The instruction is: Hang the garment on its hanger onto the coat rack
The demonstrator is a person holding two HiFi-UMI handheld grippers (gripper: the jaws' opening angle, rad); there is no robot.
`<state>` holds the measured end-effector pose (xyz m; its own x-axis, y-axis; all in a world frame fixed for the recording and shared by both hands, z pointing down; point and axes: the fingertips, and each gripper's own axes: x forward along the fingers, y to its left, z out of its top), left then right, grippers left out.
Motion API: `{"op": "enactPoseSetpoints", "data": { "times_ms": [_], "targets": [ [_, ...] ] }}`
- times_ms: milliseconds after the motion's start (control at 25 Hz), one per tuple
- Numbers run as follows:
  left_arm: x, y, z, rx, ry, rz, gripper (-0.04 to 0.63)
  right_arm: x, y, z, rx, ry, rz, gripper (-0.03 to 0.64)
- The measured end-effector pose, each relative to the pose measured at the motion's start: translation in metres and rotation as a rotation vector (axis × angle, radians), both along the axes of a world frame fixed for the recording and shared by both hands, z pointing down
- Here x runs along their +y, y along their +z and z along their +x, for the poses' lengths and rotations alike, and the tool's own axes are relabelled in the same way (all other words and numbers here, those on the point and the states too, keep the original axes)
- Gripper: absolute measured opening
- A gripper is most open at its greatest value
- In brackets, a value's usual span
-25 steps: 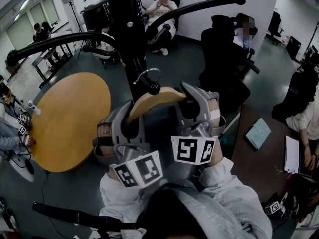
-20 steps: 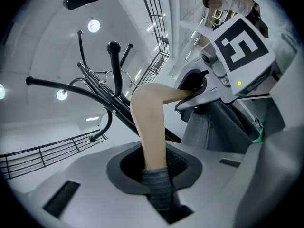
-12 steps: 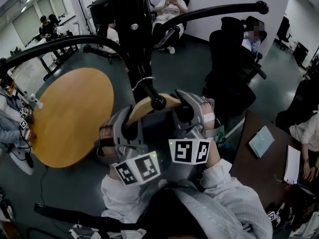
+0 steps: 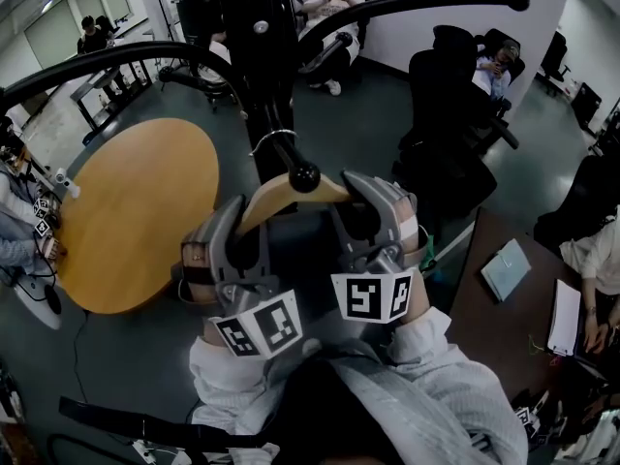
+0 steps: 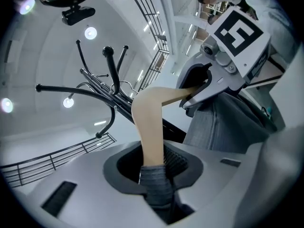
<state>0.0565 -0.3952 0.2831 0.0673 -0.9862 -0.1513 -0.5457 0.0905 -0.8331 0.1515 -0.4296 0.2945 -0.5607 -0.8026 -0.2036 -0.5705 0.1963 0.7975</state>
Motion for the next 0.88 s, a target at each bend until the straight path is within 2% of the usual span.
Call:
{"op": "enactPoseSetpoints", "data": {
  "times_ms": [240, 440, 520, 680, 800, 880],
  "targets": [
    [0.022, -0.003, 0.0, 0.097, 0.136, 0.028, 0.144, 0.027, -0.001, 0.004, -0.074, -0.143, 0.041, 0.105],
    [0.038, -0.004, -0.007, 0.121, 0.142, 0.071, 0.146, 0.047, -0.01, 0.015, -0.151, -0.143, 0.045, 0.112],
    [0.042, -0.006, -0.007, 0.137, 0.156, 0.074, 0.146, 0.055, -0.014, 0.011, -0.174, -0.15, 0.026, 0.11],
    [0.044, -0.004, -0.01, 0.194, 0.174, 0.045, 0.146, 0.064, -0.018, -0.002, -0.256, -0.189, -0.072, 0.11],
    [0.044, -0.007, -0.008, 0.207, 0.194, 0.048, 0.146, 0.061, -0.022, -0.006, -0.311, -0.166, -0.07, 0.041],
    [0.051, -0.013, -0.007, 0.258, 0.27, 0.061, 0.146, 0.059, -0.019, -0.011, -0.313, -0.166, -0.09, 0.013]
  ]
}}
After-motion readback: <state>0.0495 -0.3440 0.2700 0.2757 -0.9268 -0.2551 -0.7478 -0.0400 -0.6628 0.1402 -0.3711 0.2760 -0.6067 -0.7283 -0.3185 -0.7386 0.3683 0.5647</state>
